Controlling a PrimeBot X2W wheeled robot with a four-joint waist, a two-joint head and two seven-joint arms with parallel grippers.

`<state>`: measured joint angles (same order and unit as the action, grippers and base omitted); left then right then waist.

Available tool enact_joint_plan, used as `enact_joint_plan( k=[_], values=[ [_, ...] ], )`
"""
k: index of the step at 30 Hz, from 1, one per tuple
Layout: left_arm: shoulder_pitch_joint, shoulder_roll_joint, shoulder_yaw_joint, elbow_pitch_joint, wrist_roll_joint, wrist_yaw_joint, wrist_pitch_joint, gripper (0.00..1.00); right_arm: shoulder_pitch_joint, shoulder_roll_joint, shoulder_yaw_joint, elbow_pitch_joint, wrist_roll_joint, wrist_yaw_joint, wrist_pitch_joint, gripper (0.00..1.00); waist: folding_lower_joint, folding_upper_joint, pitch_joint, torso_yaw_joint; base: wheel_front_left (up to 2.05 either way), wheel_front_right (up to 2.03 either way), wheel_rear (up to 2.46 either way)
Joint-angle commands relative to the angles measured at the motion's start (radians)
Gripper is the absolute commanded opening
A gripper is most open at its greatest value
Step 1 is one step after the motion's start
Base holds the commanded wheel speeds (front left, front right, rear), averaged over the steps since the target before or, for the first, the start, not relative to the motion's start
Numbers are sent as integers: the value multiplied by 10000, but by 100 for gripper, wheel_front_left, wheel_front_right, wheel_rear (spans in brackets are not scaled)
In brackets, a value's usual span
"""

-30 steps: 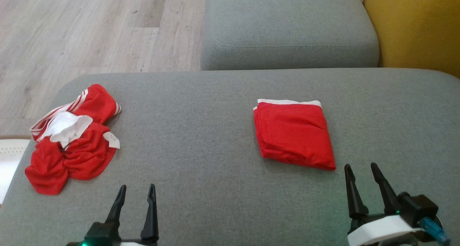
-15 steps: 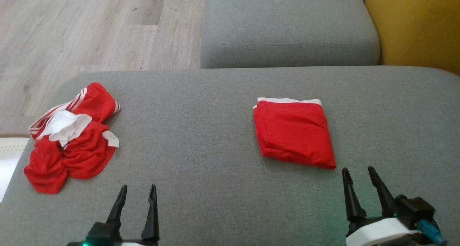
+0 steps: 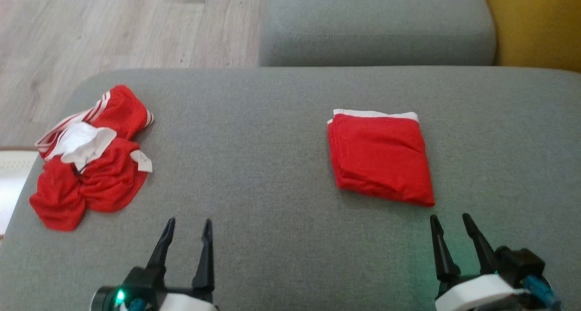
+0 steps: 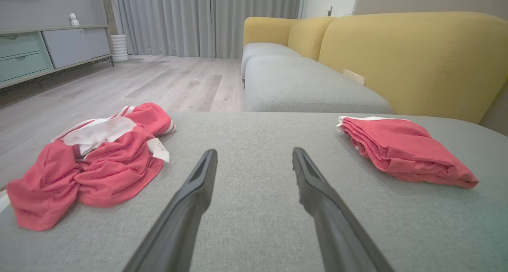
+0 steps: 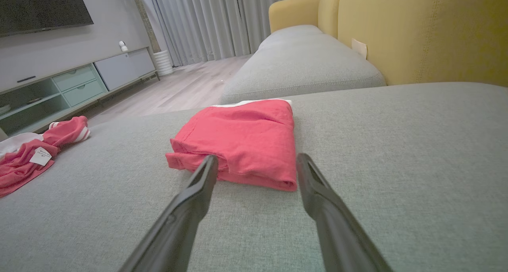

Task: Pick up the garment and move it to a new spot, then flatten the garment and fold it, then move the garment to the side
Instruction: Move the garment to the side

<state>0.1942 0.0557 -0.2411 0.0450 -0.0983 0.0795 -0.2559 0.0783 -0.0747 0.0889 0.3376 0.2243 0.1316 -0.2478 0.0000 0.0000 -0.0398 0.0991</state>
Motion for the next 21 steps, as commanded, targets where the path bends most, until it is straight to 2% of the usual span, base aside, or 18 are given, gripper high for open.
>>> enact_joint_plan(
  k=[1,6,12,15,18,21],
  values=[
    [-609,-55,199,-397,70,17,-59,100,-705,-180,203,-245,75,-9,-139,100,0,0,193,147,0,0,0],
    [-862,-55,-137,-555,100,31,-59,100,-1298,-385,129,220,525,-9,-139,100,0,0,548,410,0,0,0],
    [-1214,-55,-409,-735,87,18,-59,100,-2901,-1233,331,1170,1339,-9,343,100,0,0,1366,596,0,0,0],
    [-1459,-55,-578,-793,28,32,-59,100,-3876,-1643,247,1689,1643,-9,1096,100,0,0,1854,666,0,0,0],
    [-1754,-55,-722,-857,39,72,-59,100,-4703,-1957,419,2332,2225,-9,2428,100,0,0,2293,717,0,0,0],
    [-2084,-55,-929,-950,30,140,-59,100,-5337,-2314,551,2748,2928,-9,3298,100,0,0,2685,858,0,0,0]
  ],
)
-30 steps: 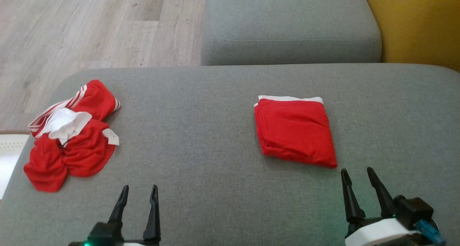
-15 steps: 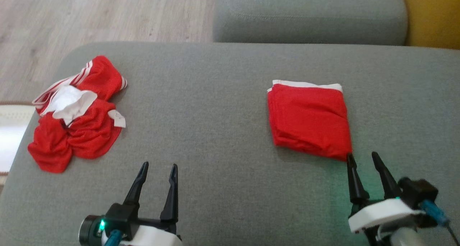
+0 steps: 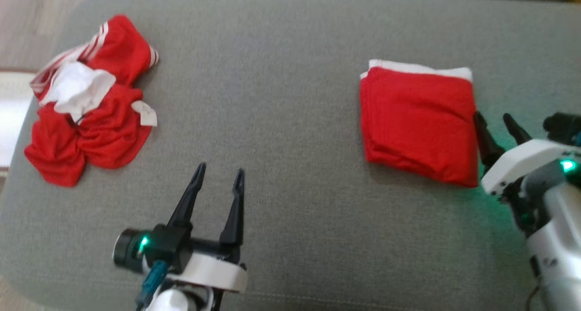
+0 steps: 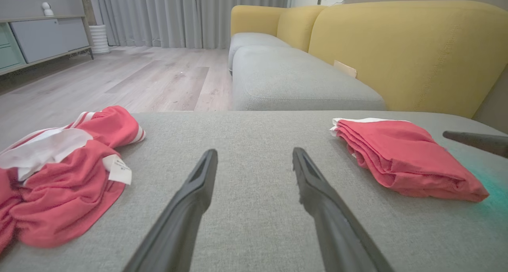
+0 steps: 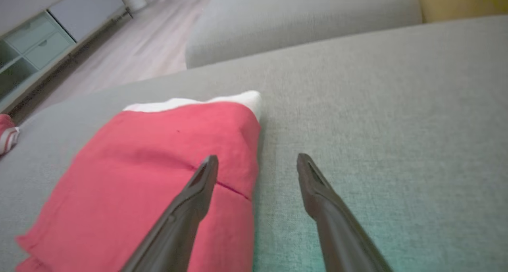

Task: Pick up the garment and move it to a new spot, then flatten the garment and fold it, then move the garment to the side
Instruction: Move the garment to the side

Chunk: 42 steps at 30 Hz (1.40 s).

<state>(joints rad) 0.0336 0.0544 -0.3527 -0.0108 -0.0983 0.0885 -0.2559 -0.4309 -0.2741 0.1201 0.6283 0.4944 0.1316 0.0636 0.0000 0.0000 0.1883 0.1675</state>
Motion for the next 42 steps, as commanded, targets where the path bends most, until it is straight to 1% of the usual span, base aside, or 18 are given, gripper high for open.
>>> enact_joint_plan(
  k=[1,5,7,8,12,13,16,20,24,29,33,37,42],
  values=[
    [-577,-41,114,-411,14,77,-59,100,-385,-446,291,-54,435,-9,390,100,0,0,505,222,0,0,0],
    [-882,-41,-126,-459,-86,211,-59,100,-592,-947,755,152,888,-9,1070,100,0,0,815,396,0,0,0],
    [-932,-41,-161,-475,-108,255,-59,100,-605,-1029,880,114,1006,-9,1158,100,0,0,884,411,0,0,0],
    [-974,-41,-187,-490,-128,296,-59,100,-597,-1090,988,54,1131,-9,1230,96,0,0,938,418,0,0,0],
    [-1052,-41,-219,-522,-199,405,-59,100,-496,-1299,1344,-317,1554,-9,1398,27,0,0,1115,322,0,0,0],
    [-1064,-41,-217,-523,-208,412,-59,100,-467,-1337,1430,-444,1652,-9,1440,0,0,0,1157,270,0,0,0],
    [-1142,-41,-218,-565,-230,422,-59,100,-422,-1596,1713,-843,1832,-9,1557,0,0,0,1326,89,0,0,0],
    [-1337,-41,-245,-675,-254,408,-59,100,-500,-2194,1750,-1174,1601,-9,1418,0,0,0,1664,-210,0,0,0],
    [-1621,-41,-239,-870,-255,399,-59,100,-638,-3017,1482,-1588,1023,-9,1288,0,0,0,2217,-660,0,0,0],
    [-2088,-41,-253,-1225,-27,211,-59,100,-885,-4092,1107,-2138,334,-9,1091,0,0,0,2979,-1345,0,0,0],
    [-2450,-41,-230,-1421,238,-33,-59,100,-1184,-4608,780,-2445,-217,-9,902,0,0,0,3516,-1892,0,0,0],
    [-2729,-41,-229,-1657,454,-228,-59,100,-1567,-4833,260,-2581,-896,-9,571,0,0,0,4003,-2330,0,0,0],
    [-2889,-41,-305,-1891,625,-438,-59,100,-2045,-5020,-430,-2832,-1774,-9,163,0,0,0,4530,-2617,0,0,0]
  ],
)
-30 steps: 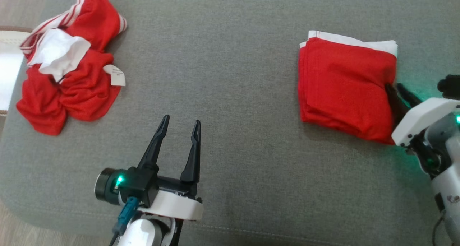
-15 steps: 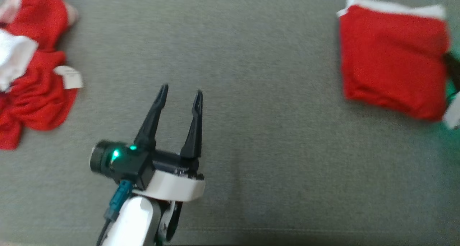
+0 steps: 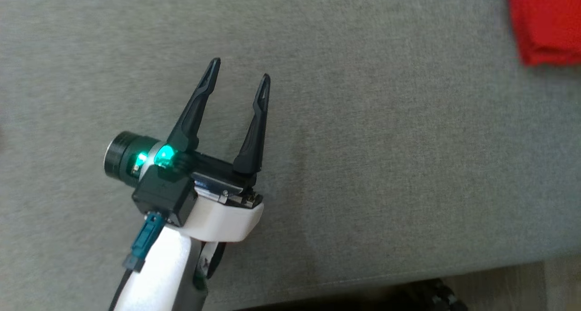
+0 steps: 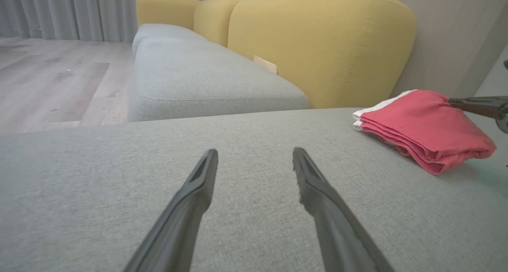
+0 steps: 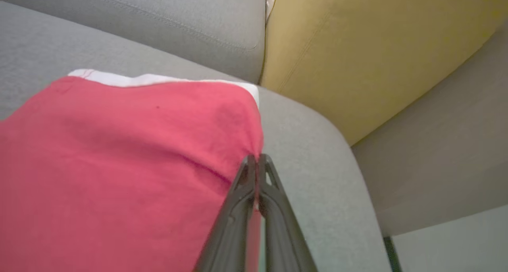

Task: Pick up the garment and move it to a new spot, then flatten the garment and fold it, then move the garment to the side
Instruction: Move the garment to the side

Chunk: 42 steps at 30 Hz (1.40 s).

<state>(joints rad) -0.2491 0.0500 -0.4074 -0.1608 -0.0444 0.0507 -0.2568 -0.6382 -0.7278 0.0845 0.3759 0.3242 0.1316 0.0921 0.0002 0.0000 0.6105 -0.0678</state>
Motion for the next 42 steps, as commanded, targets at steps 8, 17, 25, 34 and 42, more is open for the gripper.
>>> enact_joint_plan(
  k=[8,17,25,34,42],
  values=[
    [-168,5,147,-467,189,-267,-49,100,-30,-729,-1483,-823,-1342,-9,124,0,-2,0,666,-193,0,0,0],
    [-213,4,132,-416,60,-193,-49,100,66,-70,-2363,-1260,-3028,-9,-248,100,-2,0,255,122,0,0,0],
    [267,4,247,147,-240,176,-49,100,1015,2556,-1323,-1299,-2408,-9,-1588,100,-2,0,-1737,469,0,0,0],
    [1584,4,1177,1488,-480,389,-49,100,2569,4201,235,12,-462,-9,-3379,100,-2,0,-4285,942,0,0,0],
    [2909,4,2177,2028,-652,256,-49,100,4541,5009,859,-506,225,-9,-3535,100,-2,0,-6066,1304,0,0,0]
  ],
)
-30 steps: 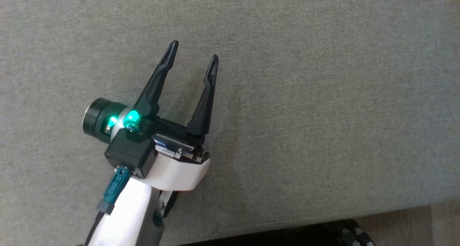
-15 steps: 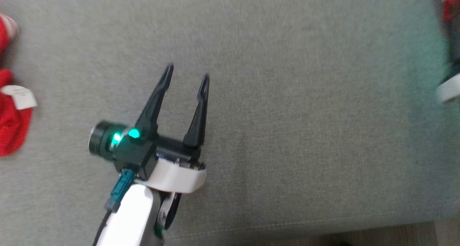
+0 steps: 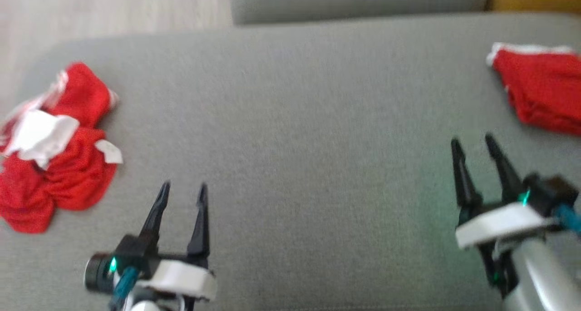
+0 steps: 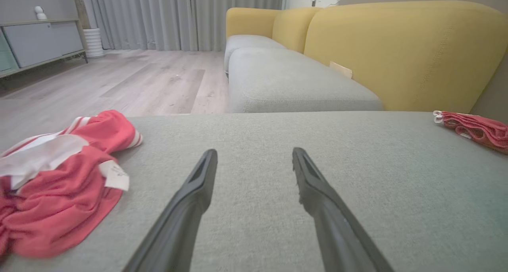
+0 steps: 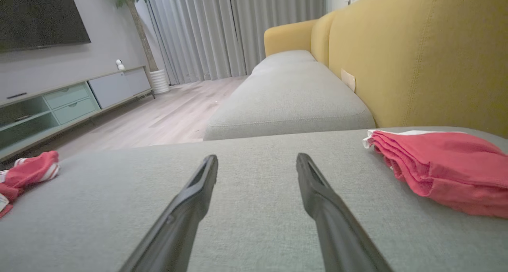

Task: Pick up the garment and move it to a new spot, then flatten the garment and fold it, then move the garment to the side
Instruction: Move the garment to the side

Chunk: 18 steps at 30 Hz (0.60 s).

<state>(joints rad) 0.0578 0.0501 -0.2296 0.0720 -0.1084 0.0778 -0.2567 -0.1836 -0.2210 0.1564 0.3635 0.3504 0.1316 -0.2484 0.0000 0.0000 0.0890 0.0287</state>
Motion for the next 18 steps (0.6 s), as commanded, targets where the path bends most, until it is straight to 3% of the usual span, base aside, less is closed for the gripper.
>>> enact_joint_plan(
  k=[1,8,18],
  values=[
    [-18,2,503,-283,5,-27,-51,100,278,10,143,-516,-134,-9,-130,100,0,0,-962,376,0,0,0],
    [686,9,1024,-236,85,-416,-51,100,1677,695,138,-1184,-730,-9,-132,100,0,0,-1445,527,0,0,0],
    [1150,6,1356,-94,343,-841,-51,100,2231,1237,-159,-1259,-1303,-9,-133,100,0,0,-1752,406,0,0,0]
  ],
)
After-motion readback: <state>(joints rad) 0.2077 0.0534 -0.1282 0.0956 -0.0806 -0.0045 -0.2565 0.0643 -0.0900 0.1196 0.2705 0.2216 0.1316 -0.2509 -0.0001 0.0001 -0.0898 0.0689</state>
